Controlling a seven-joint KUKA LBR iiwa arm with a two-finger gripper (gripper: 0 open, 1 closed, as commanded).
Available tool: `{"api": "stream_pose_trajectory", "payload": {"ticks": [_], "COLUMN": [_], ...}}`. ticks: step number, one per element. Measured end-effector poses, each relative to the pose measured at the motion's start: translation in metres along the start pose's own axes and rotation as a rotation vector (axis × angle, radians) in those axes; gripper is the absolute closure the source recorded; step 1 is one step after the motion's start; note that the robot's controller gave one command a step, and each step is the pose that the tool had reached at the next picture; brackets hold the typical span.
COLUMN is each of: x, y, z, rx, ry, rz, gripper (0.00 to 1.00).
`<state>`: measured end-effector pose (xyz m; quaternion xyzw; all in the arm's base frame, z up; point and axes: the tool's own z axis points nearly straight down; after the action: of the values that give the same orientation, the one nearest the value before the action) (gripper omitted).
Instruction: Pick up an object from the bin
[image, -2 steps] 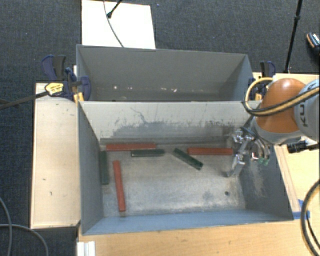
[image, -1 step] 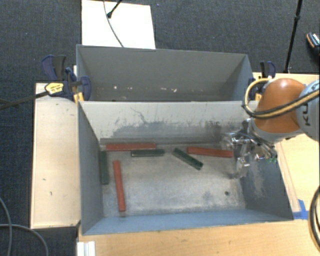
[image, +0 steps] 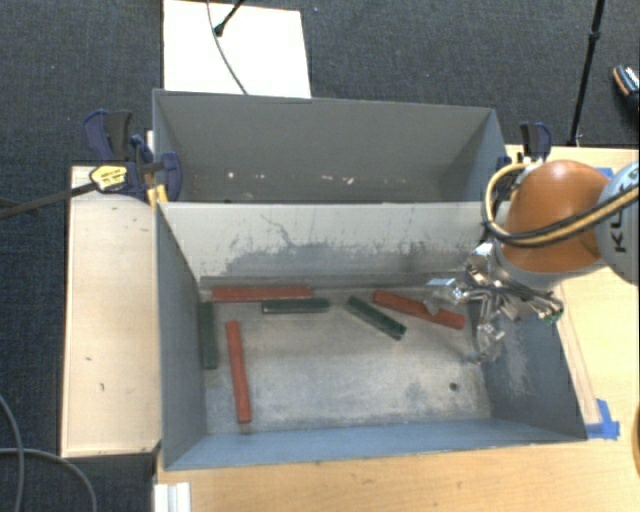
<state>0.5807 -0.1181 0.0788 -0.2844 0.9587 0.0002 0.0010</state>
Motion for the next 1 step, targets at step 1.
{"api": "stream_pose_trajectory", "payload": {"ticks": [1], "x": [0.0003], "y": [-0.0003], "z": [0.0003], "rx": [-0.001], "ry": [0.0], "rz": [0.004], "gripper": [1.0]}}
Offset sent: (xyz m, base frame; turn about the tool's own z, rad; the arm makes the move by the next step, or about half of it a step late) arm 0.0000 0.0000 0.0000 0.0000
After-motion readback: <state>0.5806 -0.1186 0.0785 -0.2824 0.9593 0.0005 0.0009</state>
